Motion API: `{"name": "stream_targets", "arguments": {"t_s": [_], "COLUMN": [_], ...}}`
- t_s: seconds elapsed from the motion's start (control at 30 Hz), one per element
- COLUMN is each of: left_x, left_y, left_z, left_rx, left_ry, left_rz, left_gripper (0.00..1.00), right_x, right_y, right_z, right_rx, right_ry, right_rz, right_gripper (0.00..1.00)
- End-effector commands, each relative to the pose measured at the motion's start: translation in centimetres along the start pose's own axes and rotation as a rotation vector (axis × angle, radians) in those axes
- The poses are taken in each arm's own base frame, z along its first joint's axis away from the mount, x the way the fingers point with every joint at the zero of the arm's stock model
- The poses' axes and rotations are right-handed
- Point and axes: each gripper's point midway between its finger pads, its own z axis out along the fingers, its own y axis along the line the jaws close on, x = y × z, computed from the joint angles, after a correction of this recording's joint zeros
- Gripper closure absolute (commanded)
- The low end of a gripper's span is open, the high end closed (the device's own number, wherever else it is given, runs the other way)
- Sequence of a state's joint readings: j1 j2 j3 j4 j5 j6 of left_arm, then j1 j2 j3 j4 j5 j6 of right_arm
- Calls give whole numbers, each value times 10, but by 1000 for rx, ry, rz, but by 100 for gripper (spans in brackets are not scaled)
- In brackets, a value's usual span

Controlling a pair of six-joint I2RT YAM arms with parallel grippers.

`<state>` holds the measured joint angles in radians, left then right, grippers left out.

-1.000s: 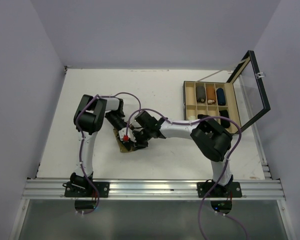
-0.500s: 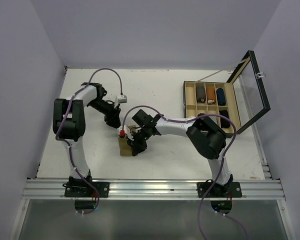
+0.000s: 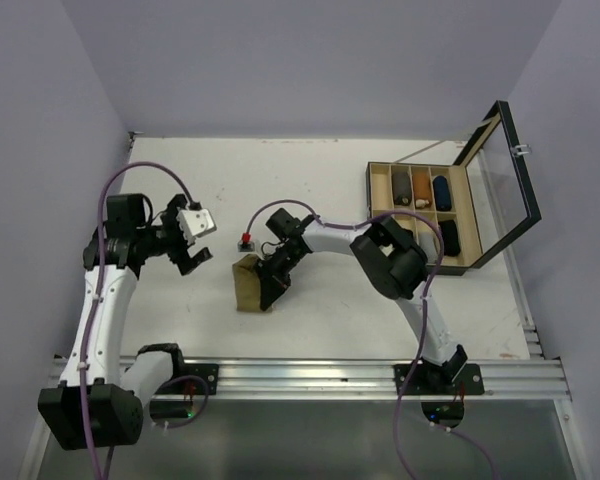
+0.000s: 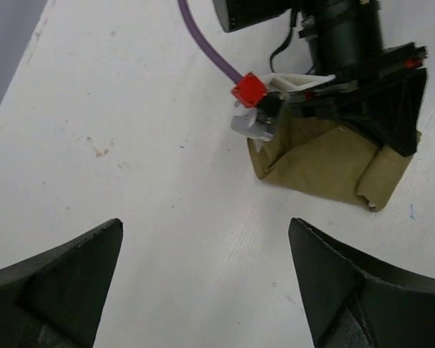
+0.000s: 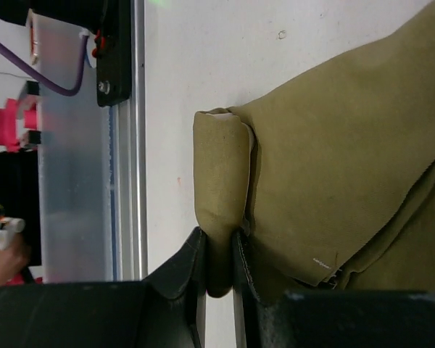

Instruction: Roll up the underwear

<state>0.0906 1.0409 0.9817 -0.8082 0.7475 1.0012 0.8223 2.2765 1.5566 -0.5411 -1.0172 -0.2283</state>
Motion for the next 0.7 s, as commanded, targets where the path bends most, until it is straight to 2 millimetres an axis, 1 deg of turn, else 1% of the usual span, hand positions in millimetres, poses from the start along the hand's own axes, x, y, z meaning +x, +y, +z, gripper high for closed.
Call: {"name": "stream_targets", "arguments": {"t_s": [0.0,0.03,0.07,0.1,0.13,0.17,0.2,0.23,0.27,0.3,0.33,0.37,0.4,0.43,0.47,0.5,0.53,0.57,0.6,0.67], "left_x": [25,25,30,31,36,47,51,47,59,54,56,67,66,74,82,79,81,82,77,80], "left_y": [-40,-59,-72,-93,-105,-121,-126,-116,-127,-126,-125,-135,-139,-140,-146,-144,-143,-144,-141,-141], "left_z": [13,17,19,24,29,32,35,39,43,50,49,53,57,58,61,66,68,70,75,80], "left_rx": [127,235,296,383,422,453,440,357,348,321,279,289,292,290,306,292,282,281,263,246], "left_ry": [18,-13,0,18,37,55,60,47,68,45,60,81,77,110,129,123,135,134,117,130], "left_rz": [-110,-100,-75,-64,-40,-45,-33,66,55,132,185,188,234,250,251,269,272,272,291,301], "left_gripper": [0,0,0,0,0,1,5,7,11,15,17,19,24,25,26,29,31,37,40,44], "right_x": [28,30,35,37,40,39,41,42,42,44,44,45,46,49,51,51,53,55,56,57], "right_y": [-30,-33,-38,-43,-45,-48,-53,-55,-56,-58,-59,-61,-61,-62,-63,-62,-63,-63,-63,-62], "right_z": [8,9,13,13,13,14,15,16,16,17,18,18,18,19,20,20,20,21,21,22], "right_rx": [32,25,13,11,10,12,15,22,23,20,23,26,27,25,27,24,24,20,17,11], "right_ry": [59,63,77,80,87,86,88,92,90,92,95,96,98,105,110,112,114,117,118,117], "right_rz": [147,163,196,210,227,226,236,243,250,262,266,270,271,283,286,284,289,296,301,312], "right_gripper": [100,100,100,100,100,100,100,100,100,100,100,100,100,100,100,100,100,100,100,100]}}
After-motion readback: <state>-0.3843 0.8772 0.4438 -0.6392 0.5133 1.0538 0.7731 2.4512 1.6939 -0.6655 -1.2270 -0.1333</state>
